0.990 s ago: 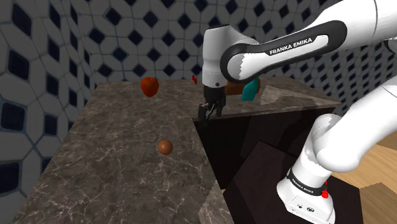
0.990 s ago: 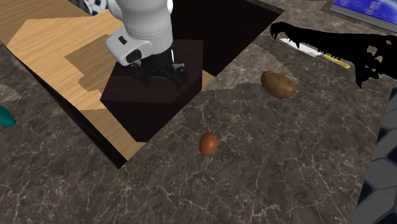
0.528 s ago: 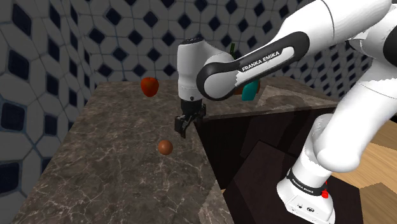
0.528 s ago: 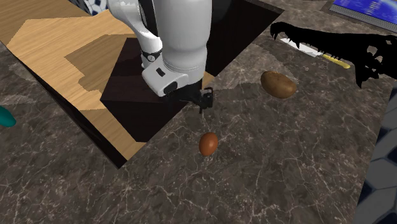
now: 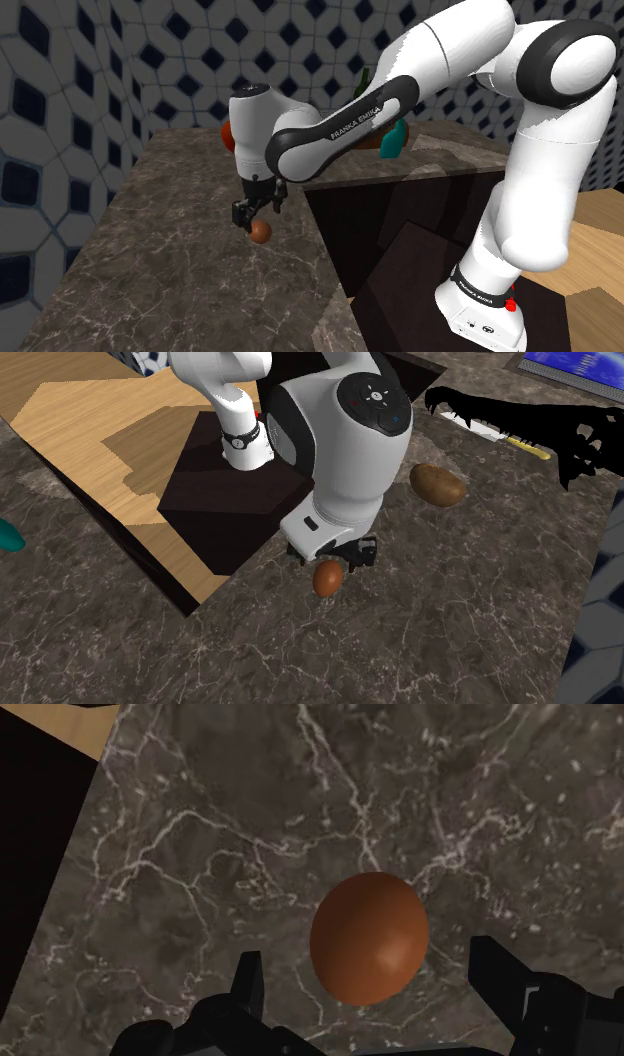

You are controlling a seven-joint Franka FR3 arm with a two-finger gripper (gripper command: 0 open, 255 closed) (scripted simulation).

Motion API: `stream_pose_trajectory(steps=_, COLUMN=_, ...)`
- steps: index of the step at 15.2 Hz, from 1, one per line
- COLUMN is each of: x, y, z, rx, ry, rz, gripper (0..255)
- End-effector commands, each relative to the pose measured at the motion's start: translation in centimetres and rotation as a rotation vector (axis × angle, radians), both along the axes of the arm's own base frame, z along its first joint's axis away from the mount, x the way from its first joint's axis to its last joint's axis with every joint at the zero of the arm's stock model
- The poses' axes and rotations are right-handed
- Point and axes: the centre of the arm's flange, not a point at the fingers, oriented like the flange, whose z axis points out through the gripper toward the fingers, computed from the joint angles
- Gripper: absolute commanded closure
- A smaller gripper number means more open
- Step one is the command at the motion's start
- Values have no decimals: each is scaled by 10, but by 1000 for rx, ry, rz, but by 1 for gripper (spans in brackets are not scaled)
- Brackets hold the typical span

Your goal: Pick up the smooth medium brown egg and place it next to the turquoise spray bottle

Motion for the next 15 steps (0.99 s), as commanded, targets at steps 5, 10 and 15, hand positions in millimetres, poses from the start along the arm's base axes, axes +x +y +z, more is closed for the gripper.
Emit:
stream_pose_trajectory(steps=5, x=5, y=6, z=-30, rx=-1, ry=-6, rz=-3, gripper=0)
stream_pose_trajectory(steps=10, x=5, y=5, z=-43, rx=-1, ry=-6, rz=-3, gripper=0)
stream_pose_trajectory(steps=15, x=5, y=5, z=-43, rx=-1, ry=-6, rz=-3, gripper=0)
